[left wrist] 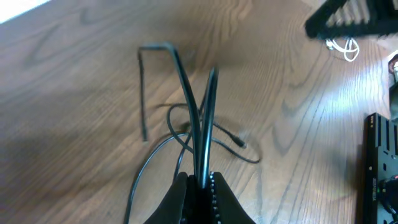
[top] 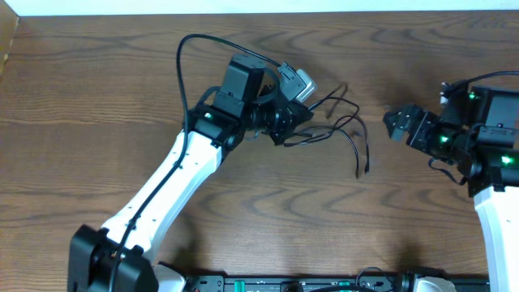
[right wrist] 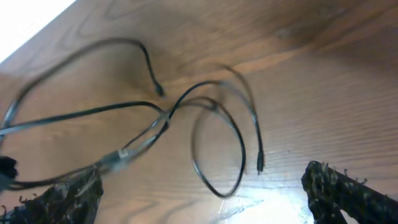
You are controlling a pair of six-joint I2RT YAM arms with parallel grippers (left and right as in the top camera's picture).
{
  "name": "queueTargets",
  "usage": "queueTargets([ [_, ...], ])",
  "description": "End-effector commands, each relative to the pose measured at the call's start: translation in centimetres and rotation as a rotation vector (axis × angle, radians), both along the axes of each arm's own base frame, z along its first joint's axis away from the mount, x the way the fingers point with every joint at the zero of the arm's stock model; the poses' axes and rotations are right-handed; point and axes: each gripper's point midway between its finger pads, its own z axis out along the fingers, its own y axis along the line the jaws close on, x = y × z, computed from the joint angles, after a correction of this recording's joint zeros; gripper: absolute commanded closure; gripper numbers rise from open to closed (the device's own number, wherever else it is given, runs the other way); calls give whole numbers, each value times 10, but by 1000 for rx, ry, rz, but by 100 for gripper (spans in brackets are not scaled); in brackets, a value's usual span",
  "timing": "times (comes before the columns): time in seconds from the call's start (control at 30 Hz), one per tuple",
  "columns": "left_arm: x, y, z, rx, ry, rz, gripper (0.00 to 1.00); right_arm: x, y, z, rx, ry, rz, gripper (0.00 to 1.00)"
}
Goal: Untangle cables
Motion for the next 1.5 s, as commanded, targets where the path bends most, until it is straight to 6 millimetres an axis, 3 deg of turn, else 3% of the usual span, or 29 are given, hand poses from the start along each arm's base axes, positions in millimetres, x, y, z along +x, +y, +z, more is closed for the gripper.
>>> queueTargets([
  [0.0, -2, 3, 13, -15, -33, 4, 92, -3, 18, -1, -4, 10, 53, 1],
  [0.13, 1, 2, 24, -49, -40, 28, 92, -2, 35, -14, 32, 74, 15, 1],
  [0.27, 3, 1, 47, -108, -77, 51, 92, 3, 45, -41, 27, 150, -61, 1],
  [0.5, -11, 8, 81, -148, -143, 52, 92, 23, 82, -81, 49, 196, -33, 1],
  [0.7, -10, 24, 101, -131, -217, 137, 92, 40, 111, -110, 48, 208, -17, 1],
  [0.83, -4, 48, 104, -61, -255, 270, 92, 52, 123, -121, -14, 146, 86, 1],
  [1.03, -2, 66, 99, 7, -255, 356, 92, 49, 121, -130, -11, 192, 50, 1],
  [1.27, -3, 68, 95, 23, -244, 360, 92, 14, 95, -152, -97, 375, -129, 1],
  [1.47, -1, 76, 89, 42, -225, 381, 92, 11, 105, -152, -126, 357, -100, 1],
])
